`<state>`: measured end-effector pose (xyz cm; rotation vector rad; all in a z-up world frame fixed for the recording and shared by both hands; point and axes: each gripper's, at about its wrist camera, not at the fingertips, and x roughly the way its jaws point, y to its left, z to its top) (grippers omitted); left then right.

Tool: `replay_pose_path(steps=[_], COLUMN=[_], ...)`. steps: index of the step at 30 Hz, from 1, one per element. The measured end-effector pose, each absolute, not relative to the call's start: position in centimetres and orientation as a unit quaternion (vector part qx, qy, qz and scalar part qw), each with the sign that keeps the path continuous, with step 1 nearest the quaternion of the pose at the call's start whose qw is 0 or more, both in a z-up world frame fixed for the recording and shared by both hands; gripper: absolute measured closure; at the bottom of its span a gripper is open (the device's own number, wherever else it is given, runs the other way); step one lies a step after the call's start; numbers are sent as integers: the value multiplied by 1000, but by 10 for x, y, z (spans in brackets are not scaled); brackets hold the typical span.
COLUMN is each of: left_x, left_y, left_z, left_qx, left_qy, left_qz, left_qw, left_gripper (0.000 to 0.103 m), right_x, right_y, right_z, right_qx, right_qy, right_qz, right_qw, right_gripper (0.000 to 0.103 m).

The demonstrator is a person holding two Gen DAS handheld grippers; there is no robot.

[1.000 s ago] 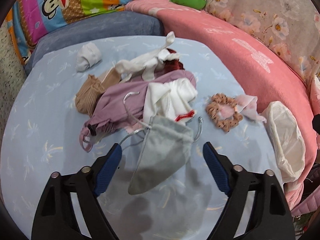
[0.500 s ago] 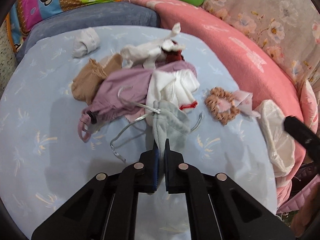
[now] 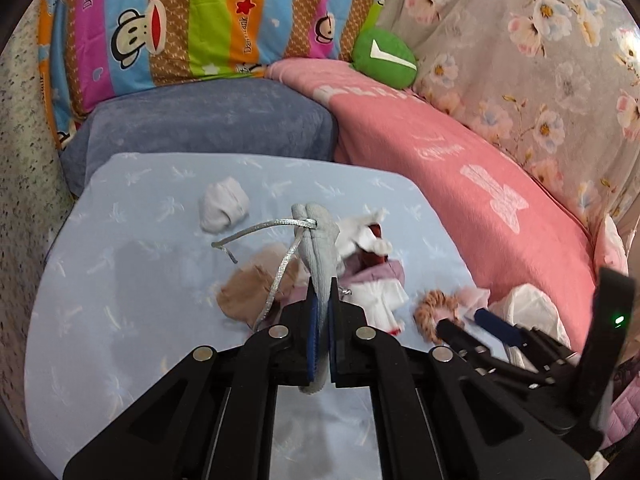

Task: Collect trash
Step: 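Grasp the grey drawstring pouch with the left tool while the right tool grasps a white cloth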

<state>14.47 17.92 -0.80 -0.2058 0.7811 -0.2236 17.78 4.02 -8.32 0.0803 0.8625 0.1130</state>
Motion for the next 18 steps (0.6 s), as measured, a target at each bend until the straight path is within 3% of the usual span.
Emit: replay_pose_path(steps=[11,13,15,18], left_x=[164,166,166,168], left_y=[186,185,183,181], left_z=[-7,-8,-9,-8], left_qx=[-92,-92,-90,-88], left_qy=[373,374,375,376], left_qz=[-101,-103,-103,-106], left_qw=[918,917,917,917], left_gripper=[99,99,99,99], right_x=[227,232,234,233], right_y=[79,81,81,78], right_z=[-128,-136,-143,-143], right_qx=[27,31,35,44], right_qy=[452,460,469,468], right_qz=[75,76,79,81], right_qw=[889,884,879,879], right_gripper=[47,53,78,92])
